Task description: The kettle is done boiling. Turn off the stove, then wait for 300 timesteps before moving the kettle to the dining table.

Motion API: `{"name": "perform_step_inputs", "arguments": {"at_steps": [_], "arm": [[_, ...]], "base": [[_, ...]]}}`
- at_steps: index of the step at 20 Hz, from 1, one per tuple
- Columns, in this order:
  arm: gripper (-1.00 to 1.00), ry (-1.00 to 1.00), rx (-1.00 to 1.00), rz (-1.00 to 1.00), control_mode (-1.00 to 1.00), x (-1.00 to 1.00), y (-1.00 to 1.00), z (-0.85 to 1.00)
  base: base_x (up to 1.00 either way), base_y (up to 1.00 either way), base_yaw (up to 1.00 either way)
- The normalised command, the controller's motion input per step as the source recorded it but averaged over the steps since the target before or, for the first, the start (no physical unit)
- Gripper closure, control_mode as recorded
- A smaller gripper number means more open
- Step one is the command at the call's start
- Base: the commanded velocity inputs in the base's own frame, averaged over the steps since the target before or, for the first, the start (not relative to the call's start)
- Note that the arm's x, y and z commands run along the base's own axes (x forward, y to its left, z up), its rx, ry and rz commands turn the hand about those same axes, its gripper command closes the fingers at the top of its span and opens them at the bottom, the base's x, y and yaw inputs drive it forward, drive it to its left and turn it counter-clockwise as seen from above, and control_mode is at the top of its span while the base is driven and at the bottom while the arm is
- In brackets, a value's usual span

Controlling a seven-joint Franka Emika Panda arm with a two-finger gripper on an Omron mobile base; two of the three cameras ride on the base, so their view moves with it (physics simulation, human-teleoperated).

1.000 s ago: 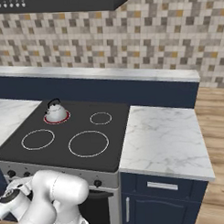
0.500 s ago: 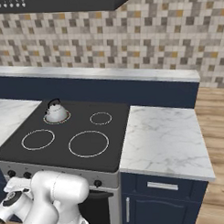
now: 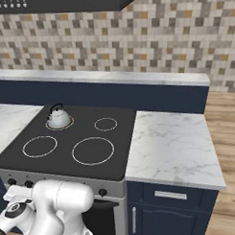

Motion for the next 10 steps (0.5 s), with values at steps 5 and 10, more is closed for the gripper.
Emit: {"name": "perform_step_inputs", "arguments": {"at_steps": [5,10], "arm": [[1.0,-0.01,0.41,0.03,-1.0,-0.11,-0.3,-0.23],[1.0,-0.01,0.08,0.0,-1.0,-0.07,-0.04,-0.04]], "base": [[0.0,0.0,0.0],[0.0,0.0,0.0]]}}
